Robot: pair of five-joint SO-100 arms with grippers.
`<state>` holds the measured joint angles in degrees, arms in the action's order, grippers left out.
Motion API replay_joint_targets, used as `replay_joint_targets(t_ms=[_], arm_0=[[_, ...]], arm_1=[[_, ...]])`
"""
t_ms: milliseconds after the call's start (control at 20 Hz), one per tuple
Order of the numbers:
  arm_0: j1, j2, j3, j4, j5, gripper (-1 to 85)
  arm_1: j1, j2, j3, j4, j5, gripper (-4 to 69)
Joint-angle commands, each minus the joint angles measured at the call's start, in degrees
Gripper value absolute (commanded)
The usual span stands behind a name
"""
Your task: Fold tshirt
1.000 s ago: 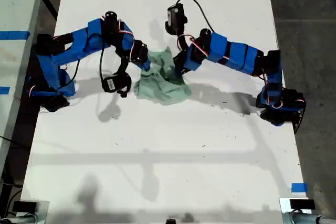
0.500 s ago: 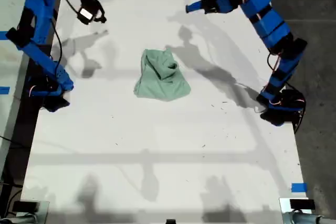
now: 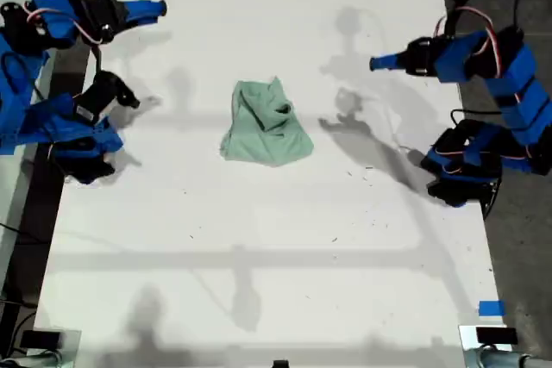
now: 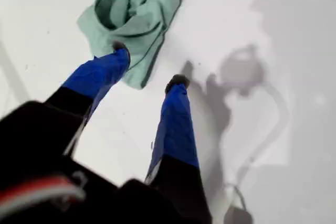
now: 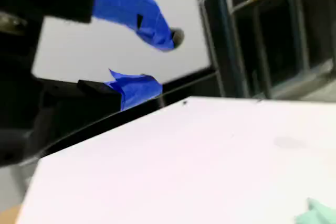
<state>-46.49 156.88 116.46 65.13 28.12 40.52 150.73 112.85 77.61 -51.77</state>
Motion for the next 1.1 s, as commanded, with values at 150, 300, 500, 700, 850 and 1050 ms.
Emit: replay_joint_targets(t_ms=[150,300,500,700,850,1050], arm_0=[[24.8,23.5,37.1,-15.6,-15.8,0.1],[30.8,30.8,50.0,-17.7,-20.8,0.1],[32.7,48.3,63.0,-7.4,-25.0,0.1],[33.0,49.4,66.1,-6.5,-26.7,0.1],[32.3,49.4,66.3,-6.5,-26.5,0.1],[32.5,49.4,66.4,-6.5,-26.7,0.1]], arm_1=[[-25.8,36.6,37.5,-4.7,19.6,7.2],[-33.2,48.5,51.6,-1.8,26.6,-1.4],[-33.8,48.5,54.4,-5.4,25.6,-1.4],[-31.6,24.1,43.2,-22.9,20.1,-1.3],[-30.9,-8.8,21.8,-34.0,13.9,-1.3],[-32.9,-48.4,-14.7,-33.3,6.9,-1.4]])
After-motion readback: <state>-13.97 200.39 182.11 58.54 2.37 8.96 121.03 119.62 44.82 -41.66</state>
